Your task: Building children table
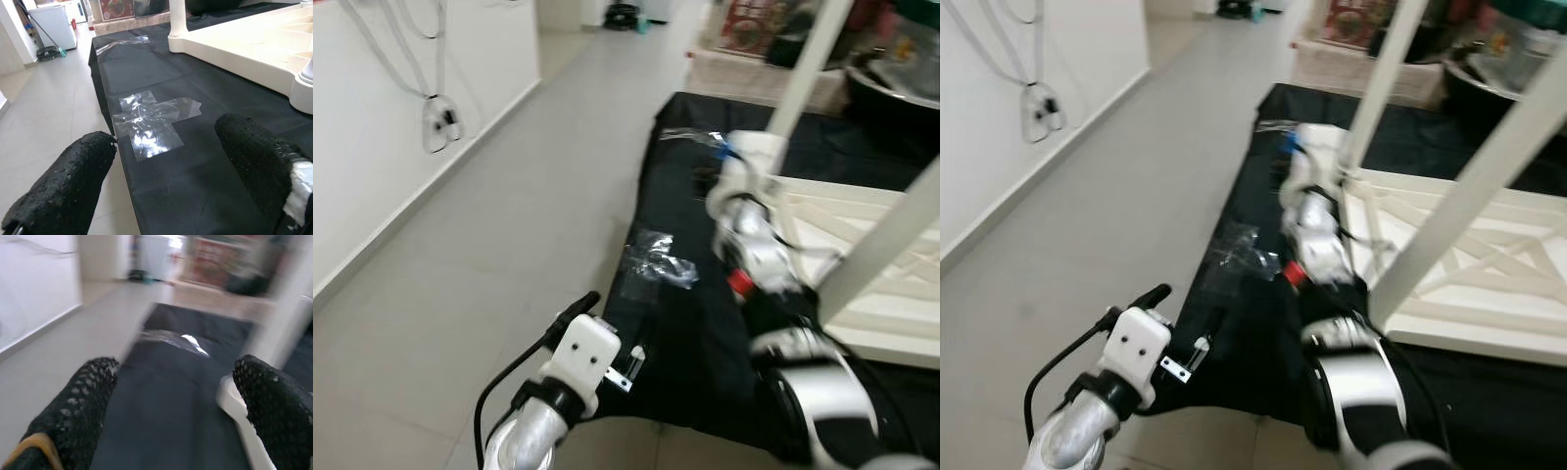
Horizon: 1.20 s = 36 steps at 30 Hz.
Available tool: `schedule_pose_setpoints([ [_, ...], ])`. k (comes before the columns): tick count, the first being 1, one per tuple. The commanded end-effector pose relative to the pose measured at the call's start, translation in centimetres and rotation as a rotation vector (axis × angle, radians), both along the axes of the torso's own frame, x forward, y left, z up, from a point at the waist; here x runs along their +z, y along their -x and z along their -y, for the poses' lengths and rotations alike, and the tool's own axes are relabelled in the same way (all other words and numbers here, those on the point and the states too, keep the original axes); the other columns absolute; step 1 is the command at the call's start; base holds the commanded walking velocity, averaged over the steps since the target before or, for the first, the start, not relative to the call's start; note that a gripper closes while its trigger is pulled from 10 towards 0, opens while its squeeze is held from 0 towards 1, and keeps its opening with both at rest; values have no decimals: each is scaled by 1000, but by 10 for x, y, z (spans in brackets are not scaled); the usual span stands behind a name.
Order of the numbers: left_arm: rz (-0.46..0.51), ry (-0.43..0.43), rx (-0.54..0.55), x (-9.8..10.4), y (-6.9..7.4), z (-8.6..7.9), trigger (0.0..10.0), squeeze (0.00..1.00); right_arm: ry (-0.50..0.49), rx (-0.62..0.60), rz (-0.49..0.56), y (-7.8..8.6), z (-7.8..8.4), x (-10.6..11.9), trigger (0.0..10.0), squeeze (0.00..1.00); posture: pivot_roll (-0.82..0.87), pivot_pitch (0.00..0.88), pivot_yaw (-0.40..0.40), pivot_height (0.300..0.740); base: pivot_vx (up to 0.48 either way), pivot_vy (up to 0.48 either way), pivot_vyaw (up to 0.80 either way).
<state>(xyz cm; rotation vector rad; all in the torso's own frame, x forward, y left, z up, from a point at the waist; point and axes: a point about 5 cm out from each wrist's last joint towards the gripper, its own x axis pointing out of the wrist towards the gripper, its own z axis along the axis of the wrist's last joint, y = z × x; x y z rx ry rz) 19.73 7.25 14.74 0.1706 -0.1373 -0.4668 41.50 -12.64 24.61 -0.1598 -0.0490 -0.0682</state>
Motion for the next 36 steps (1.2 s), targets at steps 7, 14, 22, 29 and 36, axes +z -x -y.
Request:
schedule_pose_setpoints([
  [7, -1, 5, -11, 7, 8, 4, 10000, 0, 107, -77, -144, -7, 29, -18, 10000, 0, 130, 173, -93, 740, 0, 0, 0],
  [14, -11, 34, -15, 16, 20, 8, 10000, 0, 87, -210, -213, -4, 65, -27, 10000, 0, 129, 239, -91, 740, 0, 0, 0],
  [22, -31, 47, -24, 17, 25, 11, 10000, 0, 62, -262, -295, 0, 76, -40, 10000, 0, 119, 270, -88, 740, 0, 0, 0],
  [29, -45, 60, -22, 19, 31, 13, 10000, 0, 13, -288, -362, 3, 78, -50, 10000, 0, 106, 294, -95, 740, 0, 0, 0],
  [36, -52, 61, -11, 21, 31, 13, 10000, 0, -11, -275, -422, 5, 79, -56, 10000, 0, 101, 291, -96, 740, 0, 0, 0],
])
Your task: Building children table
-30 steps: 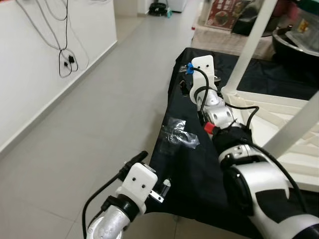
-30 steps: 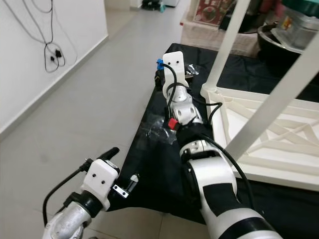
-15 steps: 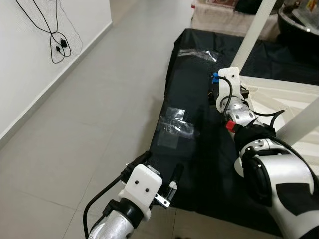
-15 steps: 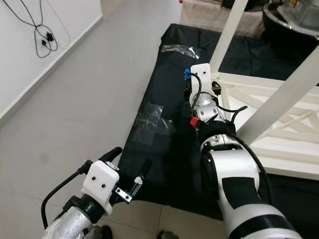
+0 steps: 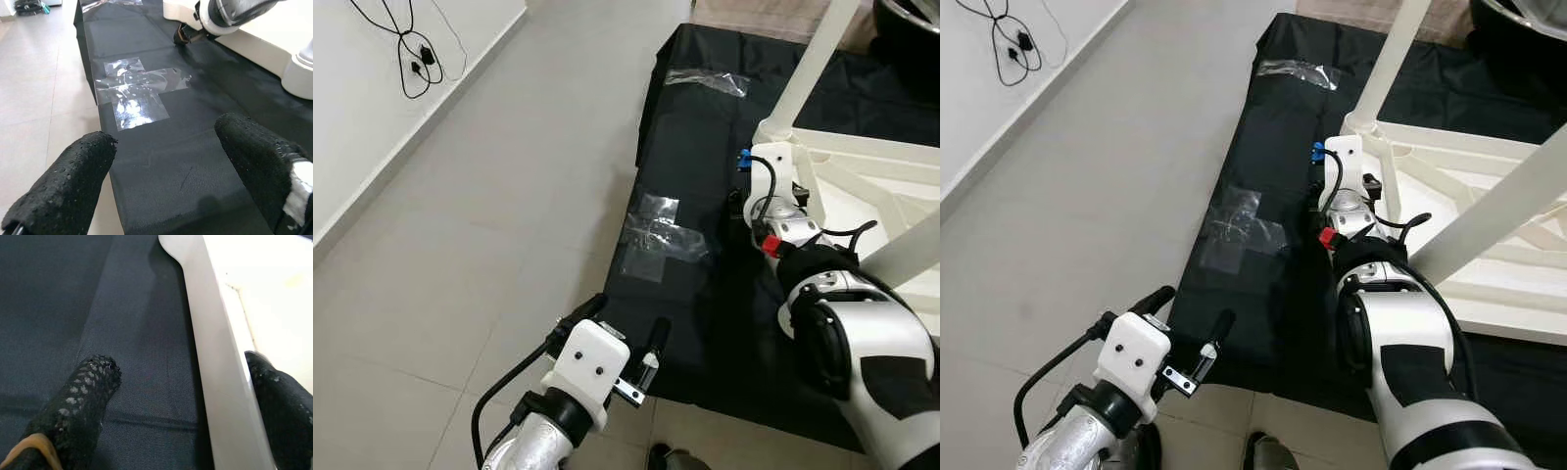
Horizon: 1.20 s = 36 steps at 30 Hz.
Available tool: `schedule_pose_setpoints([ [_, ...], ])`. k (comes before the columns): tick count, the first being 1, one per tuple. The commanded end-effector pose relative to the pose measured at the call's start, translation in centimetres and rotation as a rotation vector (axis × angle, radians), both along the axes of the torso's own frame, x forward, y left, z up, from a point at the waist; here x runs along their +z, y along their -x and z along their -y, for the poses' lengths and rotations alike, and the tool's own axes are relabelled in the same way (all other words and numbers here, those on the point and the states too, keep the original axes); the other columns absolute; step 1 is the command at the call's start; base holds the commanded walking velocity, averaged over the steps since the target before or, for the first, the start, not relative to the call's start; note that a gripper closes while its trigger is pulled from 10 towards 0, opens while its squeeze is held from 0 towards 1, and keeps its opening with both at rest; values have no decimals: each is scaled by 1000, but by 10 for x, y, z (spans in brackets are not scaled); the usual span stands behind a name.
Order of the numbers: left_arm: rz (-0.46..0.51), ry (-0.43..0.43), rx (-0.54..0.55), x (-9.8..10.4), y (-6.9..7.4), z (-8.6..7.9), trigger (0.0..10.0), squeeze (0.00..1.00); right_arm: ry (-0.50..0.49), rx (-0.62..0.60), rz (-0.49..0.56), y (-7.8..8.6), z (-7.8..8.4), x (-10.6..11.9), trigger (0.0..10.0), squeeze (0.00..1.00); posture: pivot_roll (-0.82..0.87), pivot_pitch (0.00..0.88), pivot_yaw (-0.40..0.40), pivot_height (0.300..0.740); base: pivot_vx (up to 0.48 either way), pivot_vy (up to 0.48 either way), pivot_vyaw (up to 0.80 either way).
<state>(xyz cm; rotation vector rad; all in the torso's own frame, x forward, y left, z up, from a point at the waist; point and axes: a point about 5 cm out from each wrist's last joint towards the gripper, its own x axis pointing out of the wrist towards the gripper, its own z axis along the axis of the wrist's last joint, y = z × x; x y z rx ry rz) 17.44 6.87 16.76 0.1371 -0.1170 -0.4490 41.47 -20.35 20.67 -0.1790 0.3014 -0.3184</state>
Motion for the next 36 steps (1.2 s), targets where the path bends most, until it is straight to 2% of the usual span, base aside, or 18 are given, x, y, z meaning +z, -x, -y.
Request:
schedule_pose_setpoints([
  [1, -27, 32, -25, 1, 8, 9, 10000, 0, -35, -11, -96, 5, 5, -17, 10000, 0, 103, 289, -100, 740, 0, 0, 0],
  [4, -28, 31, -23, 1, 8, 9, 10000, 0, -31, 1, -102, 5, 6, -17, 10000, 0, 103, 289, -100, 740, 0, 0, 0],
  [11, -31, 31, -19, 1, 8, 10, 10000, 0, -83, 58, -189, 9, 7, -25, 10000, 0, 90, 281, -103, 740, 0, 0, 0],
  [12, -30, 30, -17, 1, 8, 10, 10000, 0, -93, 72, -207, 10, 8, -27, 6000, 0, 91, 280, -104, 740, 0, 0, 0],
  [13, -30, 29, -16, 1, 7, 10, 10000, 0, -102, 85, -220, 11, 8, -29, 0, 0, 91, 276, -105, 740, 0, 0, 0],
  [20, -32, 27, -12, 1, 7, 10, 10000, 0, -108, 107, -238, 12, 10, -31, 0, 0, 91, 274, -106, 740, 0, 0, 0],
  [29, -30, 21, -8, 0, 5, 9, 10000, 0, -24, 215, -244, 8, 9, -18, 0, 0, 86, 254, -100, 740, 0, 0, 0],
  [31, -24, 18, -4, 0, 3, 9, 10000, 0, 9, 369, -284, 6, -3, -15, 0, 0, 87, 244, -97, 740, 0, 0, 0],
  [32, -24, 18, -4, 0, 3, 9, 10000, 0, 9, 369, -284, 6, -3, -15, 0, 0, 87, 244, -97, 740, 0, 0, 0],
  [34, -19, 15, -1, 0, 2, 8, 10000, 0, 49, 517, -307, 5, -14, -13, 0, 0, 85, 238, -97, 740, 0, 0, 0],
  [35, -19, 15, -1, 0, 2, 8, 10000, 0, 49, 517, -307, 5, -14, -13, 0, 0, 85, 238, -97, 740, 0, 0, 0],
  [36, -16, 14, 0, 0, 1, 8, 10000, 0, 82, 602, -332, 6, -18, -13, 0, 0, 83, 232, -94, 740, 0, 0, 0],
])
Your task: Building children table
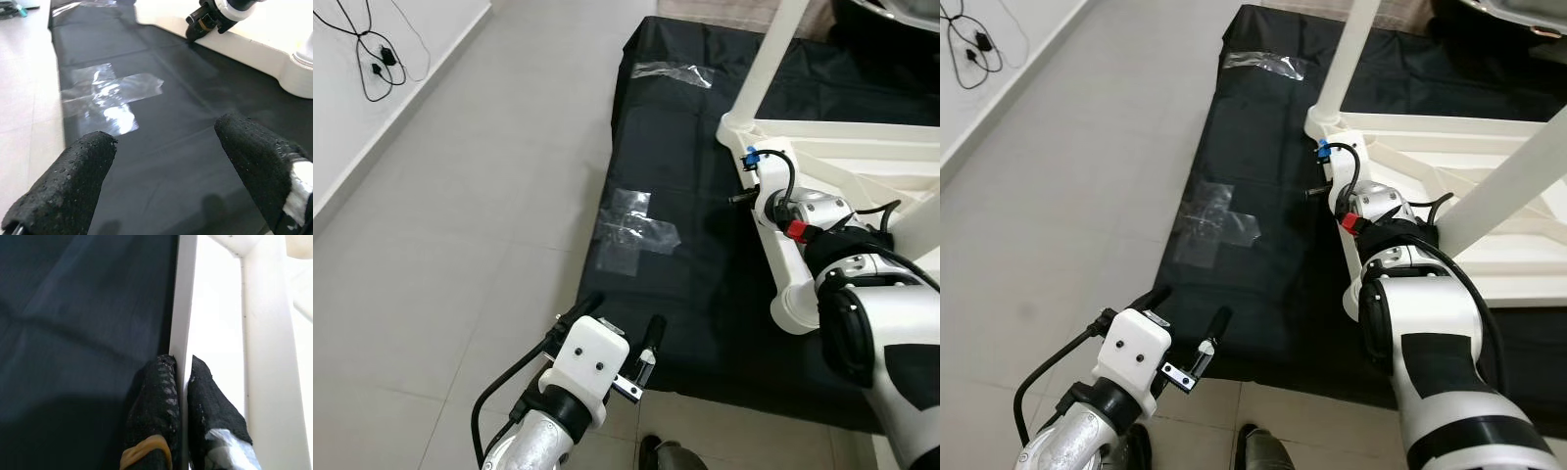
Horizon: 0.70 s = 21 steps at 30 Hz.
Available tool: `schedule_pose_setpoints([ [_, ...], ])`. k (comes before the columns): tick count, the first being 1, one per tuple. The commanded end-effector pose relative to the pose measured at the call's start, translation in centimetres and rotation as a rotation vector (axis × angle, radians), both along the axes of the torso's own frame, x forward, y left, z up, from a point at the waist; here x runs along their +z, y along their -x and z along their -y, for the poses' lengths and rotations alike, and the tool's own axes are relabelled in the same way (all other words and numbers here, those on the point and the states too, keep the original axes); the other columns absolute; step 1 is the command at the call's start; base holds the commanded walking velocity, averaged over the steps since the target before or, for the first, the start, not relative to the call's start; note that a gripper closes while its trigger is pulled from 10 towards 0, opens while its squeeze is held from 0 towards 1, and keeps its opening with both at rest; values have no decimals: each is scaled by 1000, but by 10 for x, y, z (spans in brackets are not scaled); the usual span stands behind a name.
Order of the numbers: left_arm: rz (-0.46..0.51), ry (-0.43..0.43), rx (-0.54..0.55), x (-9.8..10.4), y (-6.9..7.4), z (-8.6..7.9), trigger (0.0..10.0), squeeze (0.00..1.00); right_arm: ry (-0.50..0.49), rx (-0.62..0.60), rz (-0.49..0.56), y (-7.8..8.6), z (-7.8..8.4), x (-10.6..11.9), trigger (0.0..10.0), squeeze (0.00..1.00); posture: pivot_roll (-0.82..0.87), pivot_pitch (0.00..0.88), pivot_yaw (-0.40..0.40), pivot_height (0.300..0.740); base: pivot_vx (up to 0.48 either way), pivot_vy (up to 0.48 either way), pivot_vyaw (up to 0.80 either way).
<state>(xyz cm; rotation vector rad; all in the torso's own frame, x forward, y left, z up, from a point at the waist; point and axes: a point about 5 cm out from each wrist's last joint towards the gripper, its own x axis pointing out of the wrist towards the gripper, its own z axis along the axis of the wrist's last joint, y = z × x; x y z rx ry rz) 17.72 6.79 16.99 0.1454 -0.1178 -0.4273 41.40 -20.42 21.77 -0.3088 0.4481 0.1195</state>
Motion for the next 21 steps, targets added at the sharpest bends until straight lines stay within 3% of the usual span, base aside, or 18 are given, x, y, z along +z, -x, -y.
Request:
schedule_pose_setpoints([
  [1, -20, 20, -21, -2, 4, 7, 10000, 0, 52, 176, -121, 5, -19, -24, 0, 0, 83, 232, -94, 740, 0, 0, 0],
  [2, -15, 18, -19, -2, 2, 7, 10000, 0, 43, 269, -153, 7, -23, -23, 0, 0, 82, 229, -93, 740, 0, 0, 0],
  [4, -12, 17, -18, -2, 1, 7, 10000, 0, 33, 330, -177, 8, -26, -22, 0, 0, 82, 229, -93, 740, 0, 0, 0],
  [6, -9, 15, -17, -2, 0, 7, 10000, 0, 45, 393, -192, 9, -27, -21, 0, 0, 76, 227, -89, 740, 0, 0, 0],
  [8, -2, 13, -19, -2, -3, 7, 10000, 0, 93, 535, -224, 14, -24, -22, 0, 0, 69, 224, -89, 740, 0, 0, 0],
  [10, -2, 13, -19, -2, -3, 7, 10000, 0, 93, 535, -224, 14, -24, -22, 0, 0, 69, 224, -89, 740, 0, 0, 0],
  [14, 3, 13, -17, -2, -5, 7, 10000, 0, 119, 738, -311, 26, -15, -25, 0, 0, 67, 223, -91, 740, 0, 0, 0],
  [17, 3, 12, -14, -2, -6, 7, 10000, 0, 129, 808, -350, 32, -9, -27, 0, 0, 66, 224, -91, 740, 0, 0, 0],
  [19, 4, 10, -12, -2, -6, 6, 10000, 0, 129, 941, -416, 47, 4, -27, 0, 0, 65, 224, -85, 740, 0, 0, 0],
  [21, 4, 9, -12, -2, -7, 6, 10000, 0, 126, 983, -438, 53, 8, -27, 0, 0, 65, 224, -85, 740, 0, 0, 0],
])
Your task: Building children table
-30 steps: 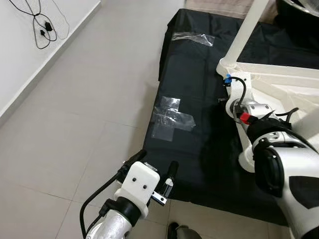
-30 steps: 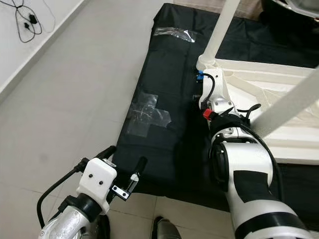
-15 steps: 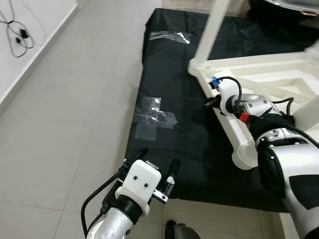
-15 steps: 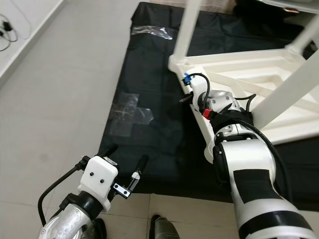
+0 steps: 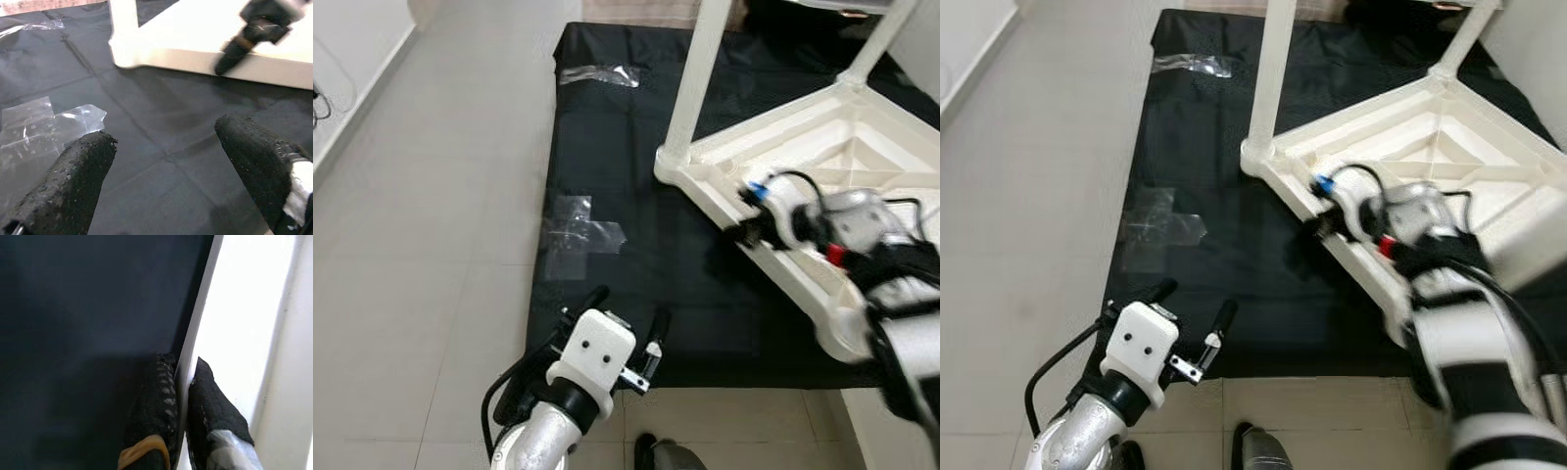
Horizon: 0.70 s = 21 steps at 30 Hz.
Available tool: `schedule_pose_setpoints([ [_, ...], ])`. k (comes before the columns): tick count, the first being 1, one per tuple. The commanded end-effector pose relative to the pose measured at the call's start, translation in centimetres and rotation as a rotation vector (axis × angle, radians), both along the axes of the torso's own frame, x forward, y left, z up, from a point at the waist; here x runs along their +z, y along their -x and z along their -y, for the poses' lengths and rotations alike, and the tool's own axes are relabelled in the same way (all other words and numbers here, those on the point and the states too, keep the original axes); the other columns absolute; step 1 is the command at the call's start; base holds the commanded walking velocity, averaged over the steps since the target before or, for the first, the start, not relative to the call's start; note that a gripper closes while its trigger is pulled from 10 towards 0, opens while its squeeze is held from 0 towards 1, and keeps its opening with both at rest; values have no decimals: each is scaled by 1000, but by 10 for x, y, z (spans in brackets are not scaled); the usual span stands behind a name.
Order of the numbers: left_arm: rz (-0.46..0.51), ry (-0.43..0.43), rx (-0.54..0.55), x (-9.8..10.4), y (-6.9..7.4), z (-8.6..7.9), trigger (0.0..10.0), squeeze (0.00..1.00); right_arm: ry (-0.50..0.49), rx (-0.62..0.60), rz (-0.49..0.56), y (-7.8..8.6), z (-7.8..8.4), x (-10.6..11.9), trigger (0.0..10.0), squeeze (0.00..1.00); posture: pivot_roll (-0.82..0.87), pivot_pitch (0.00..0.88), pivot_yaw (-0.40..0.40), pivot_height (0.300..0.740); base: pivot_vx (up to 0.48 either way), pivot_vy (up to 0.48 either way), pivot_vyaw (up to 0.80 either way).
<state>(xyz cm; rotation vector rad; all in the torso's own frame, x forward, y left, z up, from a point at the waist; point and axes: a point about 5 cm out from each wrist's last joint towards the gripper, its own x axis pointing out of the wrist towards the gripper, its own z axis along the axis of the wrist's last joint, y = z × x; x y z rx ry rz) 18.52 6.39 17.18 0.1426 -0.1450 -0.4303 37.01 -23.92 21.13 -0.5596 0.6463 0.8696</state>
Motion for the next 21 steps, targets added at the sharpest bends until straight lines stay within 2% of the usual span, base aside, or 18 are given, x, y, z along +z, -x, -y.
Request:
schedule_pose_setpoints([
  [1, -21, 0, -8, -4, 1, 1, 10000, 0, 18, 284, -161, 17, -21, -22, 0, 0, 66, 223, -80, 740, 0, 0, 0],
  [3, -21, 0, -8, -4, 1, 1, 10000, 0, 18, 284, -161, 17, -21, -22, 0, 0, 66, 223, -80, 740, 0, 0, 0],
  [7, -17, -4, -12, -5, -1, 1, 10000, 0, 13, 370, -228, 38, -5, -28, 0, 0, 65, 221, -67, 740, 0, 0, 0],
  [11, -16, -6, -16, -5, -1, 0, 10000, 0, 18, 404, -234, 44, 0, -31, 0, 0, 69, 221, -63, 740, 0, 0, 0],
  [13, -14, -7, -18, -4, -2, 0, 10000, 0, 28, 431, -231, 48, 6, -32, 0, 0, 74, 220, -66, 740, 0, 0, 0],
  [15, -13, -12, -18, -4, -2, -1, 10000, 0, 75, 514, -192, 53, 13, -33, 0, 0, 75, 220, -64, 740, 0, 0, 0],
  [21, -13, -14, -18, -5, -2, -1, 10000, 0, 95, 565, -157, 55, 14, -32, 0, 0, 72, 218, -61, 740, 0, 0, 0],
])
